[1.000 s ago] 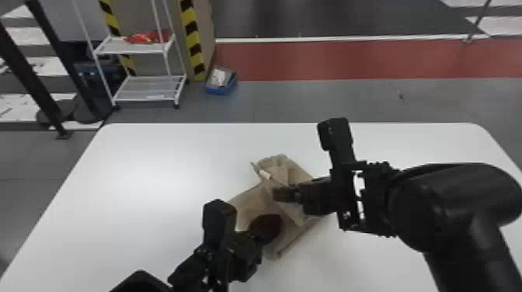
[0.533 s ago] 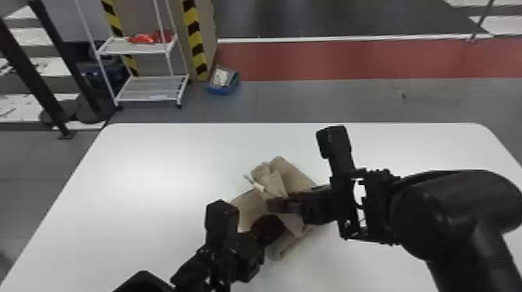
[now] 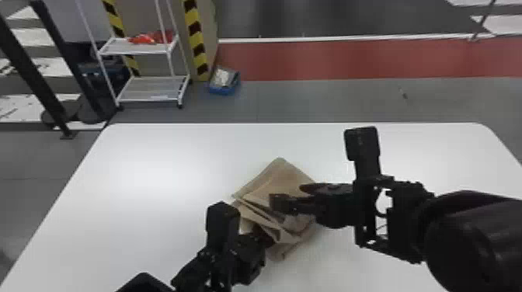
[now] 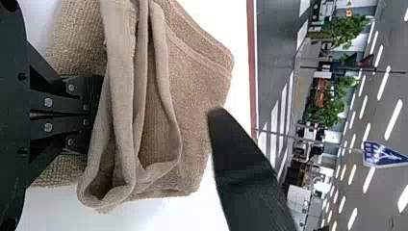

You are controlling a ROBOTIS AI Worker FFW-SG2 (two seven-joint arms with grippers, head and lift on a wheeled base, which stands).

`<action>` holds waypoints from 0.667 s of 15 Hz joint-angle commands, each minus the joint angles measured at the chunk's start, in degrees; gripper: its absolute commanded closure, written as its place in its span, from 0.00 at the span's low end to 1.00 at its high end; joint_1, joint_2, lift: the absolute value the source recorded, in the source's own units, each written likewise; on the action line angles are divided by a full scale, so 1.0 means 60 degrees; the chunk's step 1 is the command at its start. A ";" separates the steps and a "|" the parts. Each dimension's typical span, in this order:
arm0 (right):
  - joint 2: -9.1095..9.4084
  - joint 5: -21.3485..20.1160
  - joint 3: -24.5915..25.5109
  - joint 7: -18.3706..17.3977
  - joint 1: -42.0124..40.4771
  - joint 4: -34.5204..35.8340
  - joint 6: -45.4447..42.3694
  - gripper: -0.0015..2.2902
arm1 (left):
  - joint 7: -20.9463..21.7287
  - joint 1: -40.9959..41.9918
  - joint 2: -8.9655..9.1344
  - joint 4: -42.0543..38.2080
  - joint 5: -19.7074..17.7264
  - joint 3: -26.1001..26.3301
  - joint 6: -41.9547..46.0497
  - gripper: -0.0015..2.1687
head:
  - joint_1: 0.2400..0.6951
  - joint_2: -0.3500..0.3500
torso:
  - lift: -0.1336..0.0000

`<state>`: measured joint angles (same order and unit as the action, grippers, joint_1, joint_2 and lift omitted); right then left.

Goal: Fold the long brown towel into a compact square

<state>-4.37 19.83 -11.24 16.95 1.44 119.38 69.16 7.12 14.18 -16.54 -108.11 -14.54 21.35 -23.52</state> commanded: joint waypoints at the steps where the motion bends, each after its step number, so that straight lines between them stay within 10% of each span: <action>1: -0.0386 0.0401 0.0600 0.0001 -0.0680 0.0962 -0.0048 0.03 | -0.0014 0.0068 -0.0012 -0.0087 -0.0008 -0.0029 0.0000 0.88 | 1.00 0.58 | 0.07; 3: -0.0825 0.0533 0.1142 0.0148 -0.1354 0.1680 0.0040 0.34 | -0.0014 0.0098 -0.0012 -0.0146 -0.0008 -0.0043 0.0000 0.88 | 1.00 0.55 | 0.07; 4: -0.0957 0.0503 0.1391 0.0148 -0.1764 0.2075 0.0128 0.77 | -0.0029 0.0112 0.0002 -0.0175 -0.0008 -0.0029 0.0029 0.88 | 1.00 0.50 | 0.07; 5: -0.1074 0.0284 0.1669 0.0353 -0.2189 0.2441 0.0099 0.93 | -0.0044 0.0156 0.0002 -0.0219 -0.0008 -0.0029 0.0058 0.88 | 1.00 0.48 | 0.07; 10: -0.1059 -0.0258 0.2255 0.0807 -0.3434 0.2266 -0.1308 0.93 | -0.0102 0.0288 0.0002 -0.0365 -0.0008 0.0000 0.0088 0.88 | 1.00 0.36 | 0.07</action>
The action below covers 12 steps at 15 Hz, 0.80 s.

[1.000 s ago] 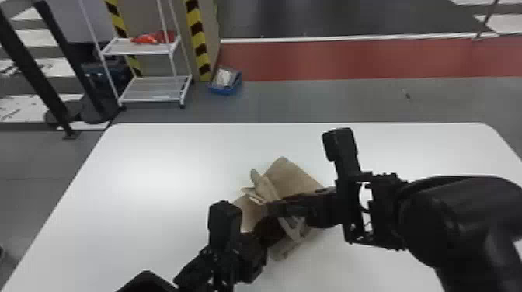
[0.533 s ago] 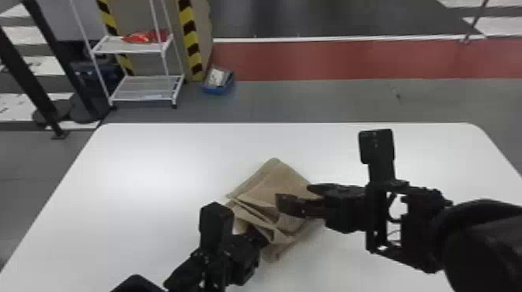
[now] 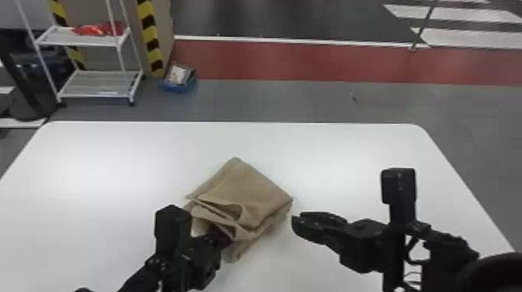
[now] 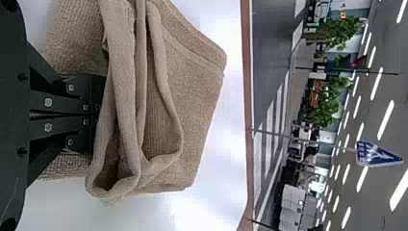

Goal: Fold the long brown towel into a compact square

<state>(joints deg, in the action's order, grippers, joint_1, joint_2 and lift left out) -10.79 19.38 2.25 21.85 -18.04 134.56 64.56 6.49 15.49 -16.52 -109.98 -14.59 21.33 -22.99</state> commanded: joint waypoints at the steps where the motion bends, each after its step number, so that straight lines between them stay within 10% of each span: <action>1: 0.0025 -0.0183 -0.0053 -0.0009 -0.0172 -0.0703 -0.1186 0.93 | 0.0002 0.0070 0.0000 -0.0069 0.0015 0.0019 0.0000 0.88 | 1.00 0.35 | 0.07; 12: 0.0069 -0.0388 -0.0551 0.0152 0.0297 -0.2505 -0.2914 0.93 | 0.0016 0.0070 -0.0015 -0.0201 0.0044 0.0005 -0.0029 0.88 | 1.00 0.35 | 0.07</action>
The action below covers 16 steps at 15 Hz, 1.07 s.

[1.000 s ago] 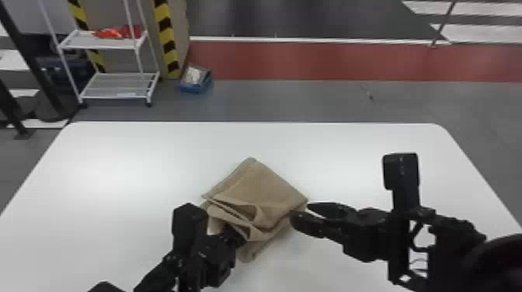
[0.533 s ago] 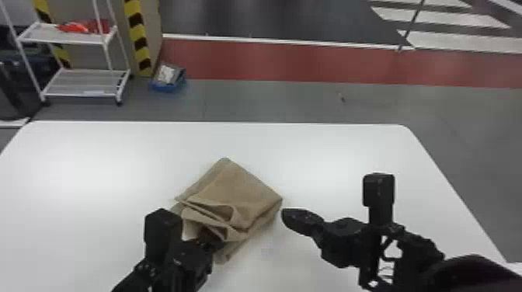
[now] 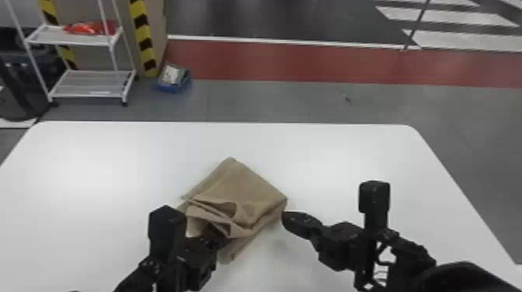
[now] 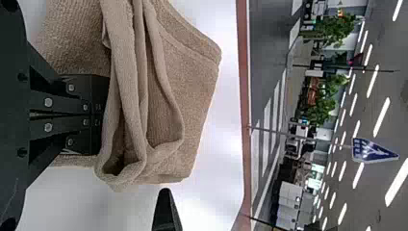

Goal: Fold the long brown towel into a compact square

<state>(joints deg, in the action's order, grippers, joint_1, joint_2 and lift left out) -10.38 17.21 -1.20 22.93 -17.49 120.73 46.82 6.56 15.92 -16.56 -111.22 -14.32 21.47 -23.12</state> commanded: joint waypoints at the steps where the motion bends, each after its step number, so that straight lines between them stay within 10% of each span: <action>1: 0.0002 -0.0057 0.0010 -0.0101 0.0380 -0.0362 0.0042 0.93 | 0.0006 -0.0016 0.0006 0.0006 0.0000 -0.0019 -0.0007 0.88 | 1.00 0.35 | 0.07; 11: 0.0251 -0.0394 -0.0576 -0.0394 0.1816 -0.2193 -0.0280 0.93 | 0.0094 0.0379 -0.0170 -0.0287 0.0014 -0.0590 0.0022 0.88 | 1.00 0.39 | 0.07; 16: 0.0500 -0.0423 -0.0972 -0.0540 0.3032 -0.3423 -0.0632 0.93 | 0.0607 0.2166 -0.0419 -0.1811 -0.0074 -0.2421 0.0432 0.88 | 1.00 0.49 | 0.07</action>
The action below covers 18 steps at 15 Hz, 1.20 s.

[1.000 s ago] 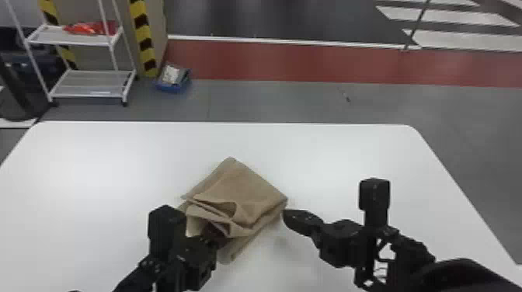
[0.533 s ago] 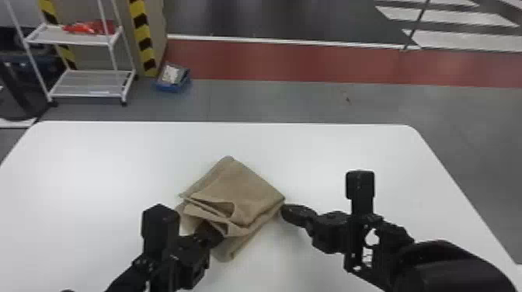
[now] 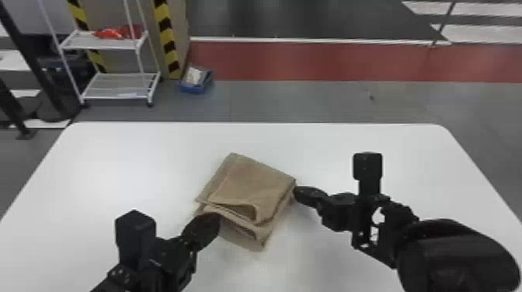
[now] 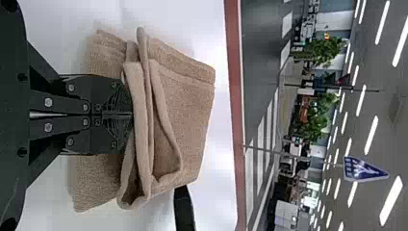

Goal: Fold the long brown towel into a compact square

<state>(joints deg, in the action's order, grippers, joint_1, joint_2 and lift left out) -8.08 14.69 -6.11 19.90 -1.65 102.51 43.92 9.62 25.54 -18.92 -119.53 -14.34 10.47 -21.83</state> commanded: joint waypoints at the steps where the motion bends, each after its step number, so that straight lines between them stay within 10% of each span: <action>1: 0.0160 -0.0046 -0.0257 -0.0080 0.0642 -0.0590 -0.0267 0.93 | 0.0214 0.0856 -0.0011 -0.0615 -0.0071 -0.0896 0.0334 0.88 | 1.00 0.52 | 0.07; 7: 0.0379 -0.0573 -0.0887 -0.0167 0.1989 -0.1894 -0.0354 0.93 | 0.0243 0.0768 0.0047 -0.0381 -0.0262 -0.1409 0.0715 0.88 | 1.00 0.67 | 0.07; 12: -0.0089 -0.0339 0.0783 0.0580 -0.0252 0.0552 -0.0501 0.93 | 0.0214 0.0080 0.0077 0.0527 -0.0320 -0.0794 0.1271 0.88 | 1.00 0.64 | 0.07; 18: -0.0324 -0.0295 -0.0198 0.0814 -0.0691 0.0670 -0.4925 0.93 | -0.0035 -0.0403 0.0091 0.0806 -0.0276 -0.0296 0.1301 0.88 | 1.00 0.50 | 0.07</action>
<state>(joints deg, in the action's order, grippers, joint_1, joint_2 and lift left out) -10.59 13.44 -4.46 24.79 -5.91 107.66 19.66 9.50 23.42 -18.39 -114.95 -15.98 8.49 -14.24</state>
